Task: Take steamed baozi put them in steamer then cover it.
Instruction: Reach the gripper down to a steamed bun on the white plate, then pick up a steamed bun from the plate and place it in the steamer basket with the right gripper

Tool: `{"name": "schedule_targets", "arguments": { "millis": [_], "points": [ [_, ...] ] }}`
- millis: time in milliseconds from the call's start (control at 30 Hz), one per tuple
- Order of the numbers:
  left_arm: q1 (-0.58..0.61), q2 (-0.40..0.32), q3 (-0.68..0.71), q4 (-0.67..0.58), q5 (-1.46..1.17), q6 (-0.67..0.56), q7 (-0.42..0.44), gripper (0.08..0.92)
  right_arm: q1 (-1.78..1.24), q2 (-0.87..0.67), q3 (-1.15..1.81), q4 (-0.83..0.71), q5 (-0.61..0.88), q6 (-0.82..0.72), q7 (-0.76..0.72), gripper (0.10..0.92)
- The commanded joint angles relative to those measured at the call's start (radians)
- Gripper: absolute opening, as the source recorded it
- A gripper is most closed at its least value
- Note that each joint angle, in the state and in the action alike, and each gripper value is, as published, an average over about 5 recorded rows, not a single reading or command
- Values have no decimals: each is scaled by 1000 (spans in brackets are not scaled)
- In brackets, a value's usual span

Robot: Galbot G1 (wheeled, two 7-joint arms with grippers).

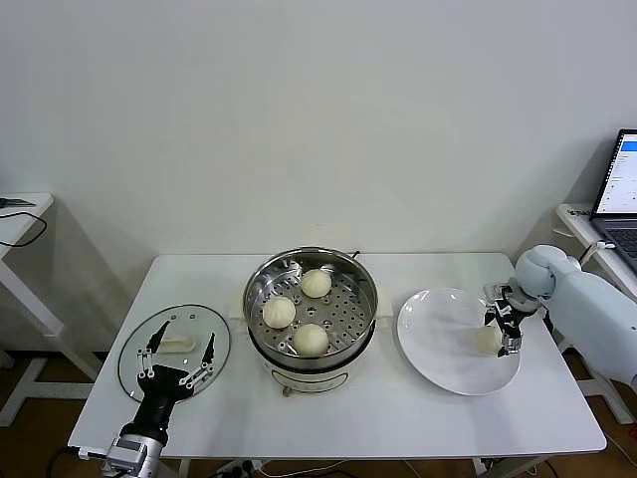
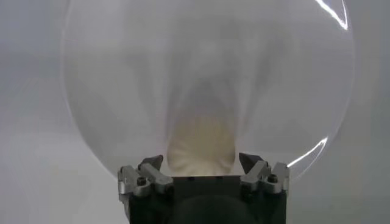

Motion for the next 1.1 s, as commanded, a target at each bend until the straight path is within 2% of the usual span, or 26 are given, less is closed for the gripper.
{"name": "schedule_targets", "arguments": {
  "millis": [33,167,433,633,833,1100],
  "points": [
    [1,1,-1,-1,0,0,0,823,-3,7,6,-6,-6,3,2,769],
    [1,1,-2,-2,0,0,0,823,0,8,6,-8,-2,5,0,699],
    [-3,0,0,-3,0,2,-1,823,32,-25,-28,30,52,-4,-14,687],
    [-5,1,2,-7,0,4,-2,823,206,-137,-216,169,268,-83,-29,687],
    [-6,0,10,-13,2,5,-4,823,532,-240,-512,375,512,-214,-21,687],
    [1,12,8,-18,5,-2,-4,823,941,-260,-888,638,788,-366,43,687]
  ]
}}
